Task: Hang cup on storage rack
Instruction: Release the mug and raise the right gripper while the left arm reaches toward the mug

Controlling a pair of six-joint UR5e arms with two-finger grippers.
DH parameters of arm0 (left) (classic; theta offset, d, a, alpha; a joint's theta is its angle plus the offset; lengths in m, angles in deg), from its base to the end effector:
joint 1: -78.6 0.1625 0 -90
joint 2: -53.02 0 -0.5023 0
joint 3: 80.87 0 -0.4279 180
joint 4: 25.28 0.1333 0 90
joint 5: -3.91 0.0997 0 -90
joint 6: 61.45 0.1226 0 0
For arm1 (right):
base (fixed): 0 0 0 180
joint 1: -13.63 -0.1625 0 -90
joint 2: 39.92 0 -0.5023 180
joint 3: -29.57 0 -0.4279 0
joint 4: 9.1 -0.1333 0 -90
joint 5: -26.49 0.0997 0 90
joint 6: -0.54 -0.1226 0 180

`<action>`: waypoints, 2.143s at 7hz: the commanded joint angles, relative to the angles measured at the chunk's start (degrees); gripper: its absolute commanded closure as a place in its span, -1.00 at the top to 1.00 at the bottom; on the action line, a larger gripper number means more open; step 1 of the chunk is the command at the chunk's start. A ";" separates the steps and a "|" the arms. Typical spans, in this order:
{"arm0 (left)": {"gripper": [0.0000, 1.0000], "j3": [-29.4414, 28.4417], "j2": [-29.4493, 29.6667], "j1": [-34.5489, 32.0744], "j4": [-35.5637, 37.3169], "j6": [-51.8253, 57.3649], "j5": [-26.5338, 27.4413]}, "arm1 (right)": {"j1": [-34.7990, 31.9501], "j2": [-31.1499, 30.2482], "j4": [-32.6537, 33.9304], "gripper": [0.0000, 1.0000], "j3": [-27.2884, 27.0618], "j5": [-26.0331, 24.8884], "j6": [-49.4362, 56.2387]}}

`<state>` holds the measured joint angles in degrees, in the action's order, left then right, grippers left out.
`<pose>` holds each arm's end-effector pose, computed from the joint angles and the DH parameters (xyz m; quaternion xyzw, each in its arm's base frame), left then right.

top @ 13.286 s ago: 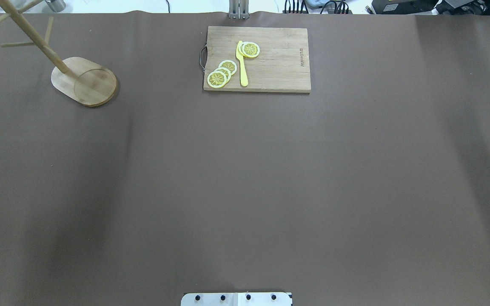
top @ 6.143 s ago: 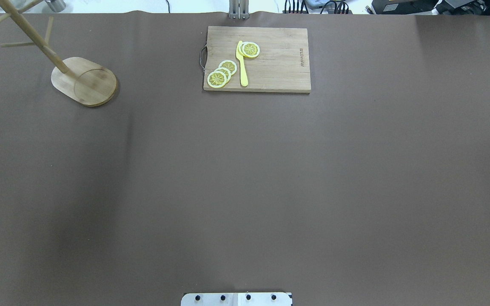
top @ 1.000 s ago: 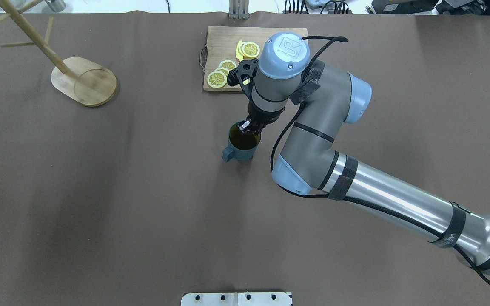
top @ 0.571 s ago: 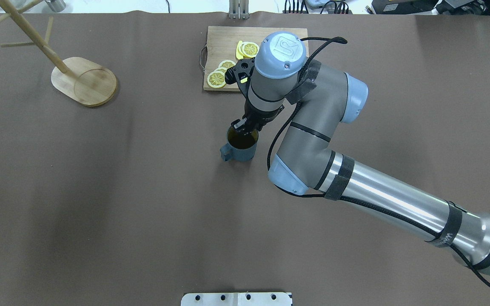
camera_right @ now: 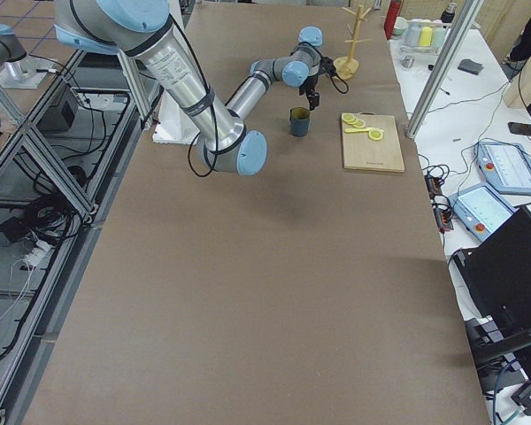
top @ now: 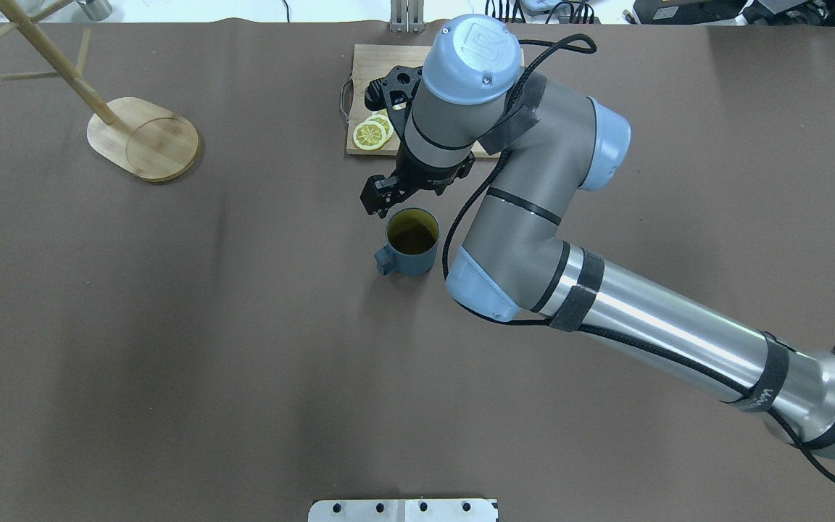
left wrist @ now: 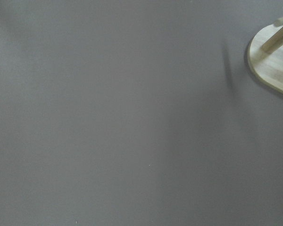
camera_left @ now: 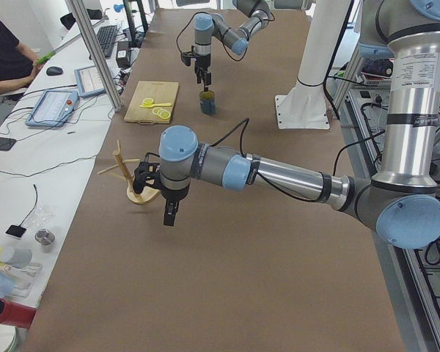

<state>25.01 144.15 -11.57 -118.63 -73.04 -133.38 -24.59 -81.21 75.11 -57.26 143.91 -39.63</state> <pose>-0.0448 -0.5414 0.5828 0.1218 0.4089 -0.0219 0.9041 -0.6001 -0.5704 0.1787 0.1388 -0.4510 -0.1907 0.8608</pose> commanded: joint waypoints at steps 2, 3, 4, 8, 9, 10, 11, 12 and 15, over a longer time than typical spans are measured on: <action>0.97 12.92 2.63 5.85 -3.65 -2.02 -4.31 | -12.53 -8.09 2.09 0.99 -4.23 17.87 -4.79; 0.97 12.78 6.48 10.67 -4.81 -6.90 -4.22 | -16.41 -10.97 2.28 0.99 -4.32 19.06 -5.09; 0.97 11.56 10.52 17.25 -5.61 -12.08 -4.31 | -18.54 -14.05 1.93 0.99 -4.32 20.99 -5.09; 0.97 -4.75 17.76 36.60 -31.62 -16.93 9.10 | -20.84 -22.94 -3.24 0.98 -5.19 18.29 -5.36; 0.96 -9.93 20.55 41.78 -40.25 -19.58 14.97 | -21.02 -23.56 -3.26 0.98 -5.11 17.94 -5.36; 0.96 -11.90 23.01 46.44 -42.33 -22.56 19.38 | -21.19 -23.48 -3.00 0.99 -5.02 18.02 -5.45; 0.96 -11.92 24.87 52.15 -42.53 -22.68 26.21 | -21.81 -23.57 -3.08 0.99 -4.85 18.02 -5.36; 0.96 -12.00 25.41 56.90 -43.23 -22.68 31.33 | -22.51 -23.57 -2.73 0.99 -5.02 18.37 -5.36; 0.96 -14.28 25.59 65.36 -47.43 -22.42 43.20 | -22.87 -23.48 -2.64 0.99 -5.28 18.55 -5.45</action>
<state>11.95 169.54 50.13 -164.32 -95.44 -95.13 -47.35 -104.73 72.43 -62.42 162.39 -45.05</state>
